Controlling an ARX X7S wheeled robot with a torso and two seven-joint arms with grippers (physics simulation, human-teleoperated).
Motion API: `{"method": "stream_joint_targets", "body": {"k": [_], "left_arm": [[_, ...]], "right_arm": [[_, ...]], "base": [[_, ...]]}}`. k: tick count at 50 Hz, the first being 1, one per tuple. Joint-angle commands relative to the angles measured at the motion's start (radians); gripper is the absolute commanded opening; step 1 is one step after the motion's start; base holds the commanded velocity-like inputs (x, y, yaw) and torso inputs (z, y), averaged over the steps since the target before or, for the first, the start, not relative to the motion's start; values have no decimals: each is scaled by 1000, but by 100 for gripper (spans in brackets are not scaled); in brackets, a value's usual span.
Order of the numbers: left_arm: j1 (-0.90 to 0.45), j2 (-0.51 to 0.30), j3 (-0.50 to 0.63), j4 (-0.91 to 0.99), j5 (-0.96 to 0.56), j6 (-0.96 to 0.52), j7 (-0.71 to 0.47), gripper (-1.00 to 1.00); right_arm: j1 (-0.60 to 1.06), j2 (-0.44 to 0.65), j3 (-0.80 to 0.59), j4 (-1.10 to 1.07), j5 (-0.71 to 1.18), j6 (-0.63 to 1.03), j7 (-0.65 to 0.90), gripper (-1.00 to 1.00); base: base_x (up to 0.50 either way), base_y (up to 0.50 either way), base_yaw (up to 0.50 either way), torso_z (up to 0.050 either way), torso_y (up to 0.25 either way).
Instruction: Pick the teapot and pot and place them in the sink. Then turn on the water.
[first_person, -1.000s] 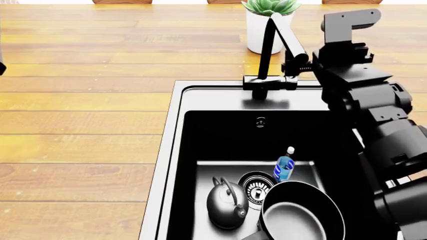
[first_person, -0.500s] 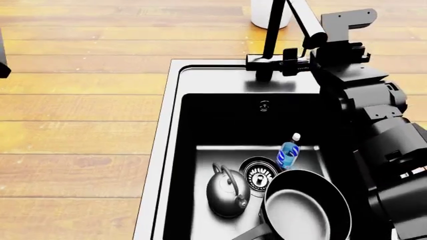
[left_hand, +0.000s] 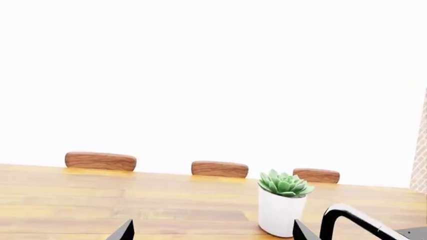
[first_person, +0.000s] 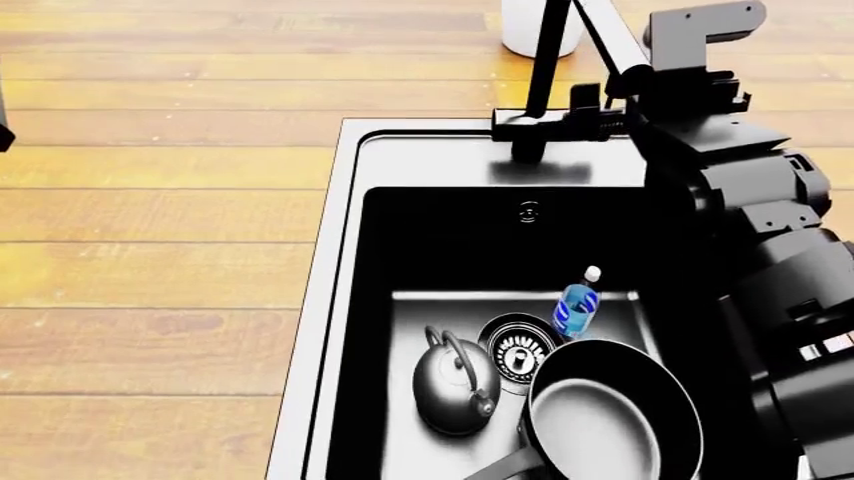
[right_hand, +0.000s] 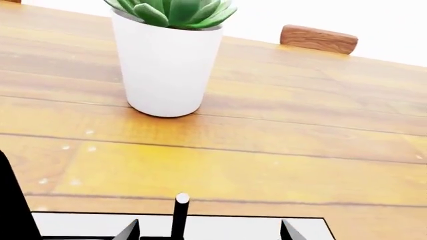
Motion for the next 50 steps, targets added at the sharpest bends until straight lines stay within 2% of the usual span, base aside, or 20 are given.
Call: {"method": "stream_joint_targets", "body": {"k": [1, 14, 22, 35, 42, 50], "left_arm": [[15, 1, -22, 0, -3, -2, 0, 100], [49, 0, -41, -1, 11, 6, -2, 100], [71, 1, -57, 5, 19, 2, -5, 100], [113, 5, -100, 2, 10, 2, -3, 100], [151, 22, -156, 3, 7, -20, -6, 100], [221, 82, -292, 3, -5, -110, -19, 100]], "right_arm": [[3, 15, 2, -38, 4, 19, 14, 100], [-3, 8, 4, -25, 2, 10, 7, 100], [-6, 7, 4, -24, 1, 8, 5, 100], [1, 14, 12, -18, 4, 13, 11, 100], [3, 49, 33, -48, 23, 32, 36, 100], [-3, 95, 52, -79, 40, 52, 66, 100]], "base": [[0, 0, 0, 0, 0], [0, 0, 0, 0, 0], [0, 0, 0, 0, -207], [0, 0, 0, 0, -3], [0, 0, 0, 0, 0], [0, 0, 0, 0, 0]]}}
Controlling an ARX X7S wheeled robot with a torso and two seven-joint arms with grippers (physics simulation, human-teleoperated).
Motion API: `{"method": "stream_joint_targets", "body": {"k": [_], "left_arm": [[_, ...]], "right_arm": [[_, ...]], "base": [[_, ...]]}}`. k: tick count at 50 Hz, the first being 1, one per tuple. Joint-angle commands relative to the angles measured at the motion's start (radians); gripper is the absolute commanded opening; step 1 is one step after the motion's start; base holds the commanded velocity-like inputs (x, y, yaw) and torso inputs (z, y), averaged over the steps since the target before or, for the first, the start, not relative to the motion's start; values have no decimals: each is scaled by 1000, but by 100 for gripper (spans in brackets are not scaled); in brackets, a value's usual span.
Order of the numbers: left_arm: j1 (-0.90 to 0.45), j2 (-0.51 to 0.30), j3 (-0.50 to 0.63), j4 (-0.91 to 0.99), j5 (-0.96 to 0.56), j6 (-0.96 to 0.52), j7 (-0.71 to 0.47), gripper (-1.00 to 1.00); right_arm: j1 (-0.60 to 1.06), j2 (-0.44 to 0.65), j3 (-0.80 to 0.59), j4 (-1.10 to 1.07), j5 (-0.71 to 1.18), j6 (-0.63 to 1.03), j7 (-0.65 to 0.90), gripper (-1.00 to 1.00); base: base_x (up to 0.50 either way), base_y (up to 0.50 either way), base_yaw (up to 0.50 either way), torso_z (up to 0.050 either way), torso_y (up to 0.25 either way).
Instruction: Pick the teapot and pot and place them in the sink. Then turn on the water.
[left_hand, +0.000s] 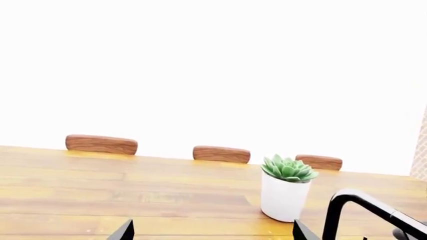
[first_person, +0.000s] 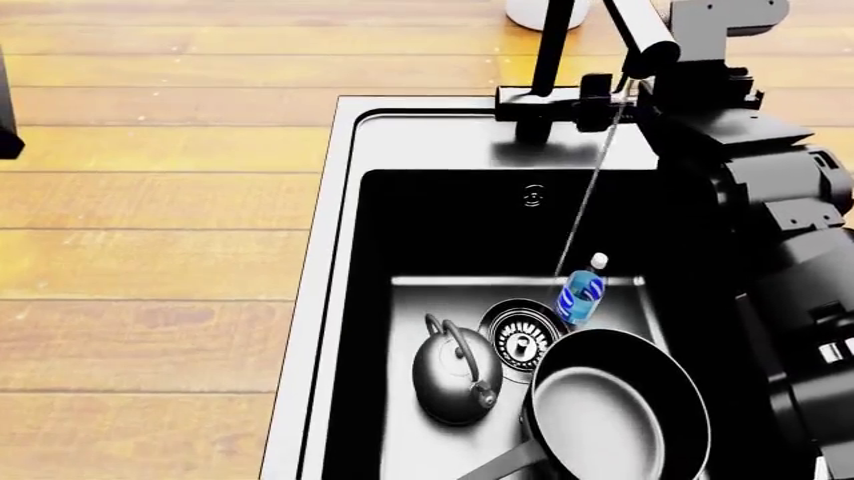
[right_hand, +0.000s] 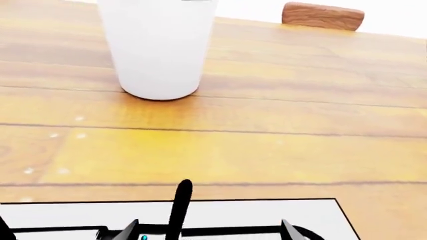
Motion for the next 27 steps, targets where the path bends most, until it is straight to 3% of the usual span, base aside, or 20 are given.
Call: {"method": "stream_joint_targets", "body": {"k": [1, 19, 27], "left_arm": [[71, 54, -132, 0, -13, -80, -10, 100], [36, 61, -109, 2, -18, -97, -18, 100], [-28, 58, -40, 1, -17, -91, -19, 100]], "right_arm": [[-4, 62, 25, -24, -6, 26, 47, 100], [-43, 152, 71, -78, 33, 47, 106, 100], [-55, 164, 78, -88, 40, 53, 115, 100]], "base": [[0, 0, 0, 0, 0], [0, 0, 0, 0, 0], [0, 0, 0, 0, 0]]}}
